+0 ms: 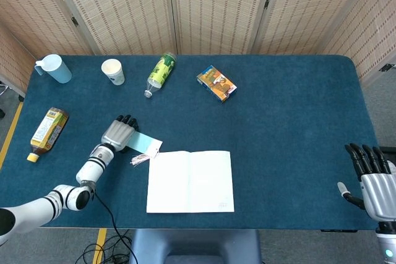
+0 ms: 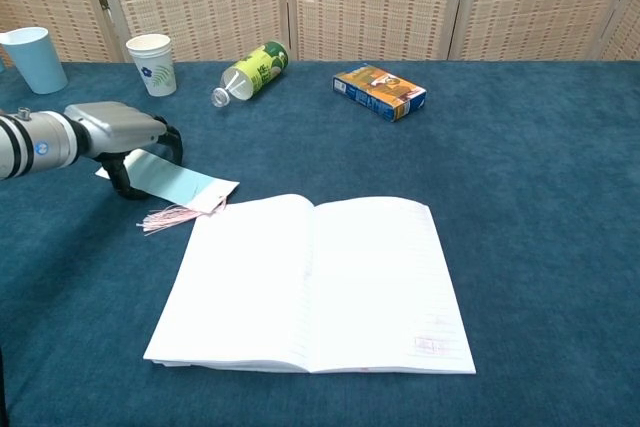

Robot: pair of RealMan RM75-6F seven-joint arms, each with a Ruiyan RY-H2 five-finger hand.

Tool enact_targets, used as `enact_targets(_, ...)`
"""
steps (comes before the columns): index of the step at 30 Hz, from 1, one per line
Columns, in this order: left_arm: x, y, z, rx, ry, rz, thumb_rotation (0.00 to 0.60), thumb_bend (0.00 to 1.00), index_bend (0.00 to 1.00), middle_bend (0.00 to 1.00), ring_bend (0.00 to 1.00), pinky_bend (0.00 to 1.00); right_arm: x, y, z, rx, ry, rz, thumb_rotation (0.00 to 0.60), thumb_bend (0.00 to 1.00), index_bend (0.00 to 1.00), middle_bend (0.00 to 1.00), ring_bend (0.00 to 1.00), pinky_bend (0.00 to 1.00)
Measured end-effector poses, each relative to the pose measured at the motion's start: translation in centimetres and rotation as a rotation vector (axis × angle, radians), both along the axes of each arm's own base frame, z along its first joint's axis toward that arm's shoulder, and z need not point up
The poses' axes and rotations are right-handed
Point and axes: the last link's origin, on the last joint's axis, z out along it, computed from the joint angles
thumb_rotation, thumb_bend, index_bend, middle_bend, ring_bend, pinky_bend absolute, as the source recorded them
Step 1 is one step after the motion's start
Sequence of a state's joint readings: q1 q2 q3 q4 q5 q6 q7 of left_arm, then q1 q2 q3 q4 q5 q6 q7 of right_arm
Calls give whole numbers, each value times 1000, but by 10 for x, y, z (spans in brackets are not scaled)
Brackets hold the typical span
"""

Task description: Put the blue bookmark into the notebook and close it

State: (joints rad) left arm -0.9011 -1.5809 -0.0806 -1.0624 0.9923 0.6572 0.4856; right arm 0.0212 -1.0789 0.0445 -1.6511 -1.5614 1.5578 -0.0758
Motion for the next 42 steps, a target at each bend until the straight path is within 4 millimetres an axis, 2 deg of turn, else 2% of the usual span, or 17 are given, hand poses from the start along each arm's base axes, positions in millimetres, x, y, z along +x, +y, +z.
enact_targets(10, 1, -1, 3, 15, -39, -16, 600, 295, 362, 143, 78, 156, 0, 2, 2, -8, 0, 3, 600, 226, 0, 98, 51, 61)
enact_targets(22, 10, -5, 40, 64, -125, -84, 600, 295, 378, 143, 78, 156, 3, 1, 3, -11, 3, 15, 600, 226, 0, 98, 51, 61)
enact_targets(31, 33, -41, 60, 11, -184, -254, 600, 294, 398, 143, 78, 156, 5, -1, 1, -6, 3, 23, 600, 226, 0, 98, 51, 61)
enact_targets(42, 75, -114, 62, -148, -278, -497, 600, 295, 402, 143, 78, 156, 5, 0, 0, -6, 3, 21, 600, 226, 0, 98, 51, 61)
